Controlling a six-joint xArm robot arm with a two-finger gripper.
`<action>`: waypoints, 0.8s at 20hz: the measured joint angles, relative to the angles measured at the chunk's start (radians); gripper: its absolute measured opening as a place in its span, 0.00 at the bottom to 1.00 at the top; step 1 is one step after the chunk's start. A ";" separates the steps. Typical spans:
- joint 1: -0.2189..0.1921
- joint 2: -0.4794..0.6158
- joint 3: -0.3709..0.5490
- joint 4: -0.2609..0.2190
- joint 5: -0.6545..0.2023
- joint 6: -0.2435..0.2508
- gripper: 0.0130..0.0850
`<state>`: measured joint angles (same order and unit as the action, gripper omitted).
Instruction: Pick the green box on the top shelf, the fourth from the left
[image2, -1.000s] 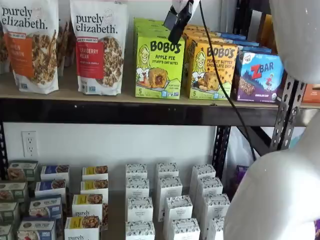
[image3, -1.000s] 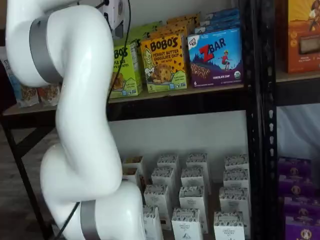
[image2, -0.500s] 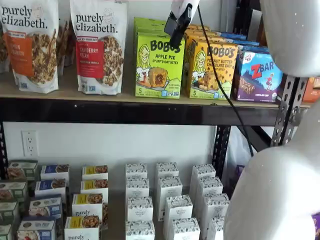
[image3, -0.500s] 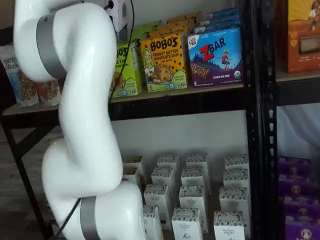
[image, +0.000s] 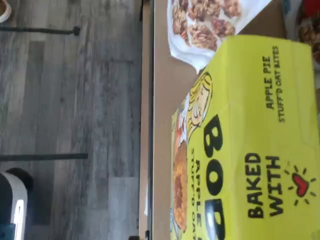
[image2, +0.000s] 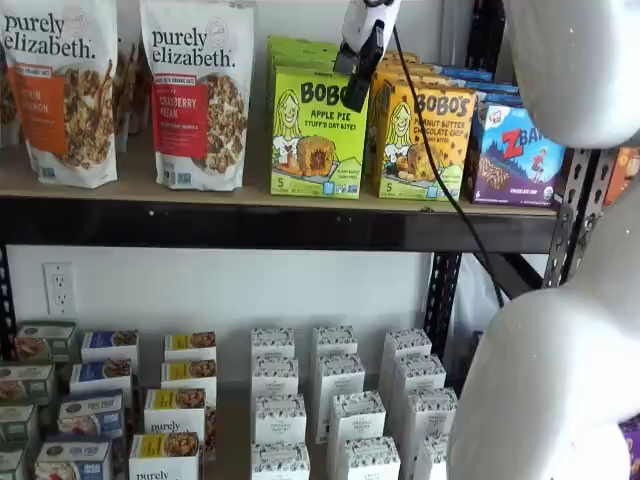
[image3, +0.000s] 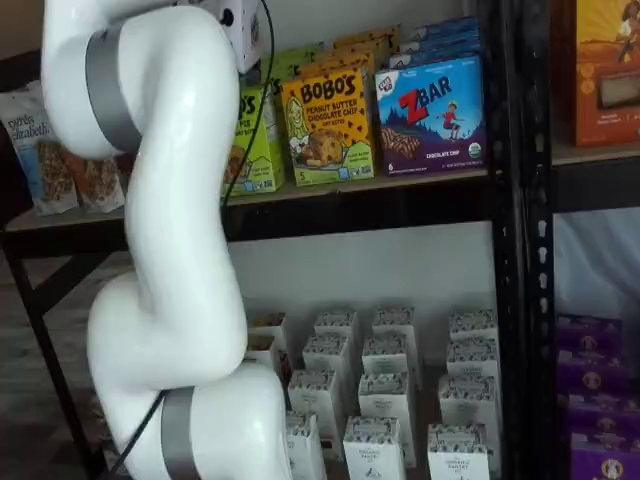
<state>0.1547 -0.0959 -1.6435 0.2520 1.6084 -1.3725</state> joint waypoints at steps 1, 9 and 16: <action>0.002 0.002 -0.001 -0.005 0.002 0.001 1.00; 0.023 0.012 0.000 -0.037 0.010 0.015 1.00; 0.041 0.006 0.021 -0.049 -0.013 0.029 1.00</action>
<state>0.1959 -0.0896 -1.6229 0.2032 1.5953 -1.3436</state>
